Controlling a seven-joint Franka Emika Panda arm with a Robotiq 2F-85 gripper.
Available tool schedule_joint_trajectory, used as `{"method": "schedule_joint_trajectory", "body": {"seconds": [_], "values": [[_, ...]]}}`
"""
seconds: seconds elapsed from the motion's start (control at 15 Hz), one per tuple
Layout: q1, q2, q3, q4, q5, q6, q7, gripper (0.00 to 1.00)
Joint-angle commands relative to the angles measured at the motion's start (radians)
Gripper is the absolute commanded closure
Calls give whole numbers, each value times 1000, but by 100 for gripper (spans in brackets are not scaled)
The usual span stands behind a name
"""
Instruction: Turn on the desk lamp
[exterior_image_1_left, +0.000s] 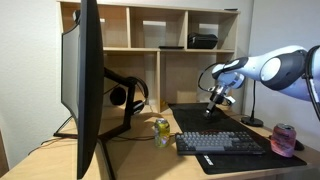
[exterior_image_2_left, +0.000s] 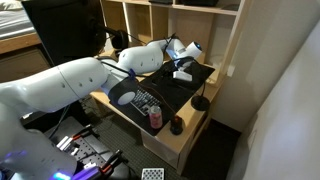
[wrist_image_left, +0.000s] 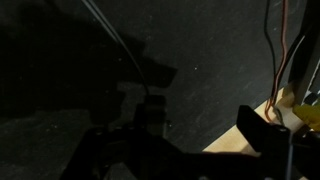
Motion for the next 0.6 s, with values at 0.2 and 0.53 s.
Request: {"method": "schedule_joint_trajectory", "body": {"seconds": [0.2,0.53], "values": [[-10,-2,-4,-2,-3,-10,3,56],[-10,-1,-6,-1,-3,-8,5,93]]}}
